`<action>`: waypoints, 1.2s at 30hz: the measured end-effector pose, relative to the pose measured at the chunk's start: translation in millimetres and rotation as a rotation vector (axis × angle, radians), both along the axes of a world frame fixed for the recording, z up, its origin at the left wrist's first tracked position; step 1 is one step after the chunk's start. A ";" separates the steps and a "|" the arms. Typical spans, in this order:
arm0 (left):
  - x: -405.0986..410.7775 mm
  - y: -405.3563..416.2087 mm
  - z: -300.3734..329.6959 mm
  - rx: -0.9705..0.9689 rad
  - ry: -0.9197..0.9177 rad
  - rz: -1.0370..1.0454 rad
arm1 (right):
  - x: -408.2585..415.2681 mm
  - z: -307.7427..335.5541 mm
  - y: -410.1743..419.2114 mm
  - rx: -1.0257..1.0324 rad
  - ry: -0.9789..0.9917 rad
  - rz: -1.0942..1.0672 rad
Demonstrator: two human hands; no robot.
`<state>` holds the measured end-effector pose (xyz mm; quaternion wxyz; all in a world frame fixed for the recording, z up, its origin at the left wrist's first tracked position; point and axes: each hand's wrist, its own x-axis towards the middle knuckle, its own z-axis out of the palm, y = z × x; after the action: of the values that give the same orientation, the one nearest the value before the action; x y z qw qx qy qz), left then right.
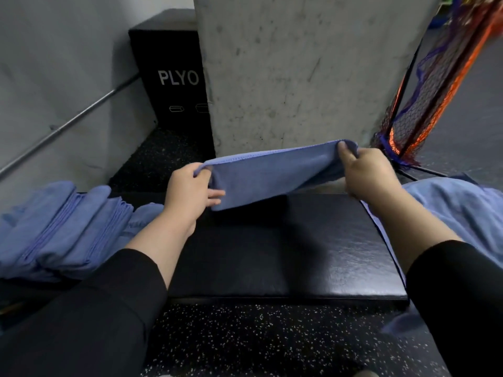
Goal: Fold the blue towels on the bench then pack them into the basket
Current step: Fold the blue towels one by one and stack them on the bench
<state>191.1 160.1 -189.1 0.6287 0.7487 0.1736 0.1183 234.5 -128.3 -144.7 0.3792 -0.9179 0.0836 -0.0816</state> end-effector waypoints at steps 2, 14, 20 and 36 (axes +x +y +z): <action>4.0 -2.8 1.1 -0.064 -0.030 -0.017 | -2.2 3.7 1.6 0.348 0.004 0.054; -5.7 3.3 27.4 0.072 -0.314 -0.029 | -28.5 15.8 -11.8 0.255 -0.556 -0.007; -40.3 16.9 18.5 0.195 -0.244 -0.055 | -68.6 -3.2 -23.4 0.150 -0.331 0.089; -53.2 2.2 1.7 -0.114 0.327 -0.154 | -53.5 -27.5 4.5 0.537 0.090 -0.046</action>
<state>137.9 162.4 -187.4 0.6405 0.7323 0.2222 -0.0635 181.1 -123.7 -172.2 0.6029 -0.7851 0.1396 -0.0242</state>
